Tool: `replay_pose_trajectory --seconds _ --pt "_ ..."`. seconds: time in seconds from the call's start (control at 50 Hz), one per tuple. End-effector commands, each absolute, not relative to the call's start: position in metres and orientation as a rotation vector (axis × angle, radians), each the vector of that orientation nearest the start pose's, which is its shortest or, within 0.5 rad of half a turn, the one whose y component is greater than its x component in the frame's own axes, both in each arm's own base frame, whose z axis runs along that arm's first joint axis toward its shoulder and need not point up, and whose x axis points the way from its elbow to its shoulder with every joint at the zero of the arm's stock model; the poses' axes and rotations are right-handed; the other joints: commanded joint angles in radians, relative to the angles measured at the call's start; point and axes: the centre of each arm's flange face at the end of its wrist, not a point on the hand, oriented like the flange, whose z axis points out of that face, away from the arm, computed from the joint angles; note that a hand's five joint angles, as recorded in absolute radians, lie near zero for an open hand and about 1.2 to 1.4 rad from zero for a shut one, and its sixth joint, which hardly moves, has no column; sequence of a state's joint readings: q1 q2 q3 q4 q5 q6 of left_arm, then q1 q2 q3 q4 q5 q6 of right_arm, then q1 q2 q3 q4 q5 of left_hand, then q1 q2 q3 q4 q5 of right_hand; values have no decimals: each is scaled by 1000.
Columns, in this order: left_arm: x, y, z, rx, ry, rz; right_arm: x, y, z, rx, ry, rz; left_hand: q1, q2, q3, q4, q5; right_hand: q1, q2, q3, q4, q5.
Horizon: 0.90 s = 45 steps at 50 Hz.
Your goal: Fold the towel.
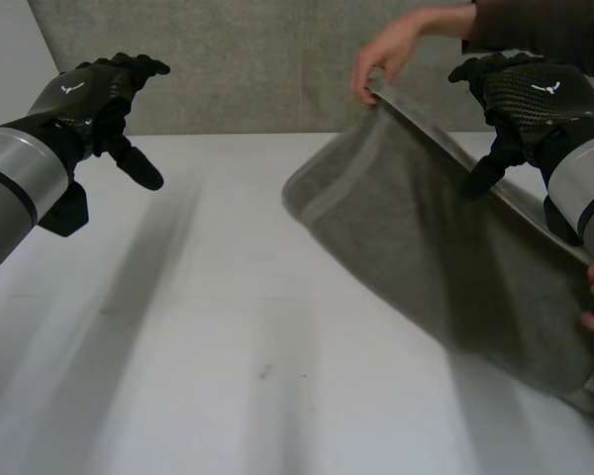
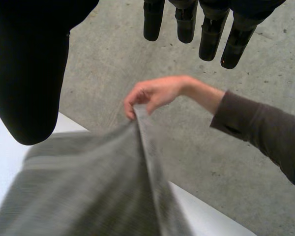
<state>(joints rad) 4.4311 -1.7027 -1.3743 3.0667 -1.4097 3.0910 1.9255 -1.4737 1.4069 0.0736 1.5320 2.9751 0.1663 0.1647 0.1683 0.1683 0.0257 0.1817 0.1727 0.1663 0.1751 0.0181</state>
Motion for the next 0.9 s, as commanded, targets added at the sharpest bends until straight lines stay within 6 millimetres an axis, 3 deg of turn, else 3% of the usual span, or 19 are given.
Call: replay_pose_trajectory --seconds 0.02,0.9 --pt "-233 -281 318 489 2475 -2409 241 -260 321 -598 2041 -2090 9 11 7 7 -25 -7 2 8 -1 -18" --pt "-236 -281 314 505 2441 -2443 245 -260 310 -631 2056 -2040 9 11 7 7 -25 -7 2 8 -1 -18"
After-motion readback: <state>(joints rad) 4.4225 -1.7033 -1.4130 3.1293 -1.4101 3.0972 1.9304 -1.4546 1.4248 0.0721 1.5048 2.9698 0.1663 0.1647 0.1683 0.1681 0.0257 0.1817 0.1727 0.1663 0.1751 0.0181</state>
